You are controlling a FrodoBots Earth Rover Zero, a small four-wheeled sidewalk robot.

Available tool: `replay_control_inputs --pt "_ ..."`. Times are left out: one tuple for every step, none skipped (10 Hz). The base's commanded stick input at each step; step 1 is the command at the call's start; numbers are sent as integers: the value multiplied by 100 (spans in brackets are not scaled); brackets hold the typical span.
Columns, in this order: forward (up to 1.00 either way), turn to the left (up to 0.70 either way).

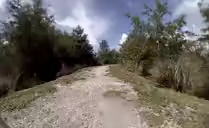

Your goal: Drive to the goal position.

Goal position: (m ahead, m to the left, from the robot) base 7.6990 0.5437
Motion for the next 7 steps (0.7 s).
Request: replay_control_inputs --pt "84 0" --pt "84 0" --pt "84 0" --pt "84 0" --pt "84 0" --pt "84 0" --pt "84 0"
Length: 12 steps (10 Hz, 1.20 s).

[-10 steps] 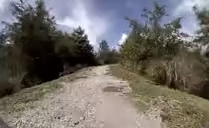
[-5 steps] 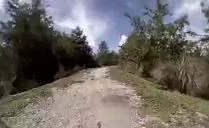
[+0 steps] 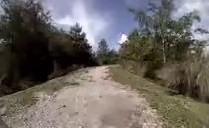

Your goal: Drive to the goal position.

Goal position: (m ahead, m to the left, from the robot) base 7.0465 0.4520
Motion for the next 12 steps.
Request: replay_control_inputs --pt "84 0" --pt "84 0" --pt "84 0" --pt "84 0" --pt "84 0" --pt "84 0" --pt "84 0" --pt "84 0" --pt "84 0" --pt "84 0" --pt "84 0" --pt "84 0"
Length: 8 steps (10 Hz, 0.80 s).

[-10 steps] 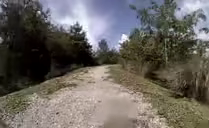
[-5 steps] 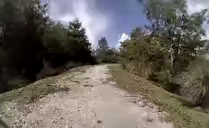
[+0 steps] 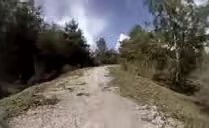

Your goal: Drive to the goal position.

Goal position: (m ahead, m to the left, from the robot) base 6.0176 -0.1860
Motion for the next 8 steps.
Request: replay_control_inputs --pt "84 0" --pt "84 0" --pt "84 0" --pt "84 0" --pt "84 0" --pt "84 0" --pt "84 0" --pt "84 0"
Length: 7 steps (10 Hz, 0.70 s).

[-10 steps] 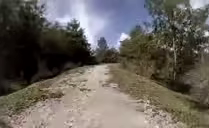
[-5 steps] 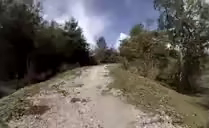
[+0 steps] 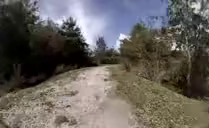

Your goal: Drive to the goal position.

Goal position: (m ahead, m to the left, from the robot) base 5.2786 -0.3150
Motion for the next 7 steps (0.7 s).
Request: replay_control_inputs --pt "84 0" --pt "84 0" --pt "84 0" --pt "84 0" --pt "84 0" --pt "84 0" --pt "84 0"
